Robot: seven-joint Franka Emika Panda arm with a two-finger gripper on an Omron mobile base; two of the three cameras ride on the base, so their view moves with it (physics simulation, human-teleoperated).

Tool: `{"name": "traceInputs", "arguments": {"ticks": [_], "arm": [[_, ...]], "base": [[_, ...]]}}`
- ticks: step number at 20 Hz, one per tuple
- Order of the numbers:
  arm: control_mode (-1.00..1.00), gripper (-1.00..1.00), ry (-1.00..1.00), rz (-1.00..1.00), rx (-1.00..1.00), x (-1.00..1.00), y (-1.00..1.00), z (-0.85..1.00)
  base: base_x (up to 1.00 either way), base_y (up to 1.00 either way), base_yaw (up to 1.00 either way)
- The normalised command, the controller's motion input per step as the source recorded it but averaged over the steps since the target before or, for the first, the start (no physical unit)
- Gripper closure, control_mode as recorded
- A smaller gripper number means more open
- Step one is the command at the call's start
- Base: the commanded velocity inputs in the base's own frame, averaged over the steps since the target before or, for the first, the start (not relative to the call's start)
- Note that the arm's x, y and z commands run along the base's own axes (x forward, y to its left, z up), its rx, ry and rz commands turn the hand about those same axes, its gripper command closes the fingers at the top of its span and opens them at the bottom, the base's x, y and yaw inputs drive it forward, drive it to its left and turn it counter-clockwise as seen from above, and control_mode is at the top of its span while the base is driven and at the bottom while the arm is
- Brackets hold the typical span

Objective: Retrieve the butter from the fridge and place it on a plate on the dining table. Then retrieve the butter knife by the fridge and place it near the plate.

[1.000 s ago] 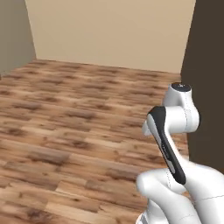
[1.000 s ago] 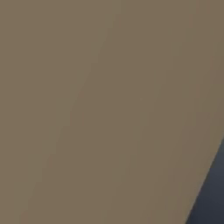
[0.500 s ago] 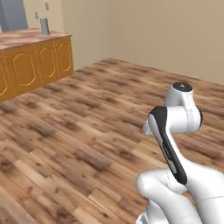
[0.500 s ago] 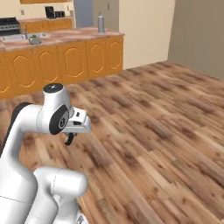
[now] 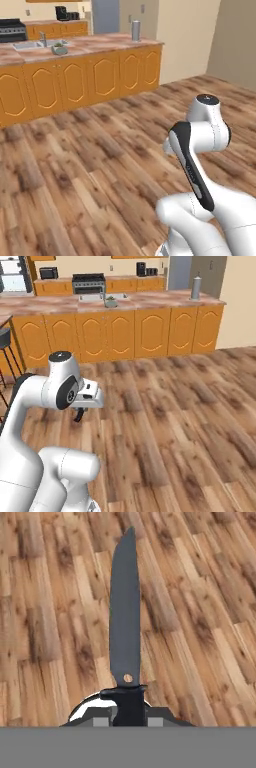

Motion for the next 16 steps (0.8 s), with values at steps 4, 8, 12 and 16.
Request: {"name": "traceInputs", "arguments": {"ticks": [4, 8, 12, 16], "arm": [[1.0, 1.0, 0.0, 0.0, 0.0, 0.0, 0.0, 0.0], [1.0, 1.0, 0.0, 0.0, 0.0, 0.0, 0.0, 0.0], [1.0, 1.0, 0.0, 0.0, 0.0, 0.0, 0.0, 0.0], [1.0, 1.0, 0.0, 0.0, 0.0, 0.0, 0.0, 0.0]], "base": [[1.0, -0.14, 0.52], [1.0, -0.51, 0.45], [1.0, -0.23, 0.61], [1.0, -0.16, 0.63]]}}
